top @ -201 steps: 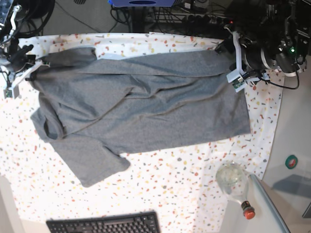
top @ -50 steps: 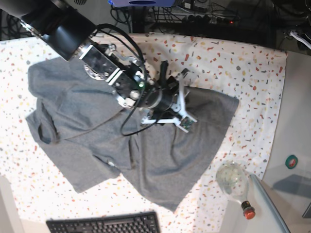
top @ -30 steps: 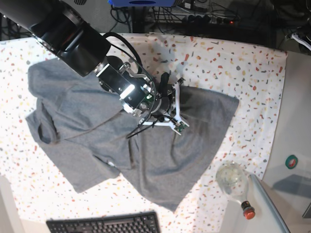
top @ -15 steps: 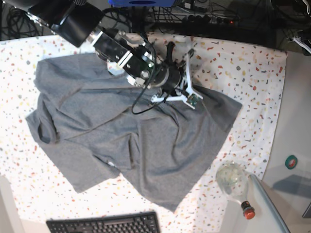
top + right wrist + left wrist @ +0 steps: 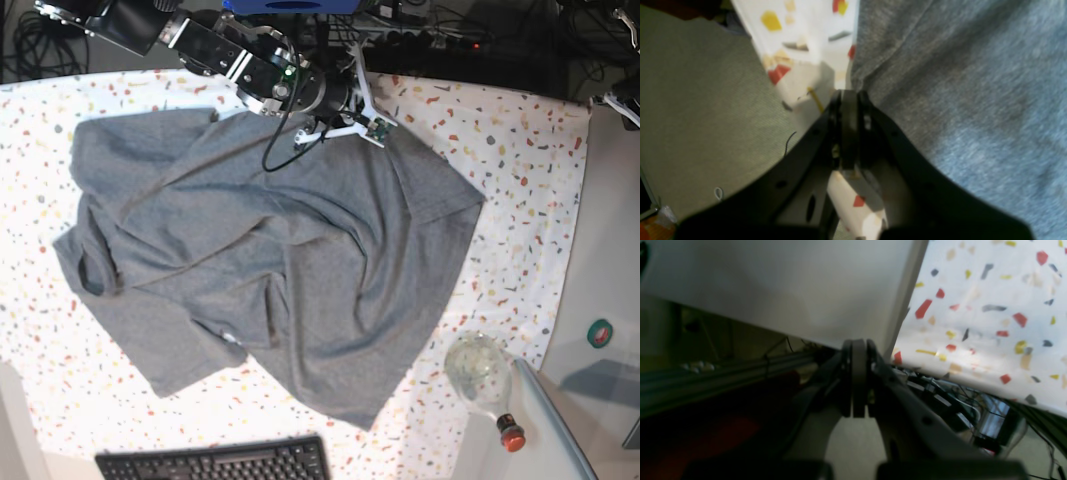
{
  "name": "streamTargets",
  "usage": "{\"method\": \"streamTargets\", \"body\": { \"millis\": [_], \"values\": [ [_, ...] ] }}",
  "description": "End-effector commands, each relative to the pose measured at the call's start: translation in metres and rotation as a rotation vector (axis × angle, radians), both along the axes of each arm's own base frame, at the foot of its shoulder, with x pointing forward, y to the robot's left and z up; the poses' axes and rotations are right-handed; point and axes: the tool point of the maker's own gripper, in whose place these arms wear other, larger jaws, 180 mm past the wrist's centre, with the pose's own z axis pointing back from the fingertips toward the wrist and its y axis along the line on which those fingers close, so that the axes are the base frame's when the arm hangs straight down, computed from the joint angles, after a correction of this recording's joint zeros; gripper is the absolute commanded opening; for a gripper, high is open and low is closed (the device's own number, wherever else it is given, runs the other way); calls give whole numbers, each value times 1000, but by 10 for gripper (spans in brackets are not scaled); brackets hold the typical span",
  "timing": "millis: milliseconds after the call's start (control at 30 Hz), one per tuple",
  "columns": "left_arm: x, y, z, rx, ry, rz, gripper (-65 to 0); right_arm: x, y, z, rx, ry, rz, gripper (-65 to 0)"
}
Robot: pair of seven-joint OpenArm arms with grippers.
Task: Layout the t-shirt on the table in an organized manner, then fold the t-shirt properly
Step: 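Reach the right gripper across and grasp the bunched t-shirt middle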
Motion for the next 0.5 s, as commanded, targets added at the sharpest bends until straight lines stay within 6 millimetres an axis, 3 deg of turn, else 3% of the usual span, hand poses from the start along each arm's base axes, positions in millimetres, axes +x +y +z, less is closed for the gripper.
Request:
{"method": "streamTargets", "body": {
  "millis": [0,100,167,233,300,367,467],
  "values": [
    [2,9,8,23,-12,-2,-650,3,14,16,62,-18,-6,-630],
    [-5,11,2,6,-2,19,-650,0,21,37,119,-39,-7,-395],
    [-6,15,3,10,3,20,-650,5,26,56,167,-72,-8,-315],
    [-13,22,8,22,0,44,-650,19,28,69,199,-95,-48,-323],
    [-23,34,16,39,-23,96,-650,46,40,83,241,-107,-143,-341],
    [-29,42,23,56,-35,125,-650,74,42,82,229,-127,-178,-354],
    [-33,47,27,67,-32,133,-650,94,49,72,177,-149,-145,-396]
  ]
}}
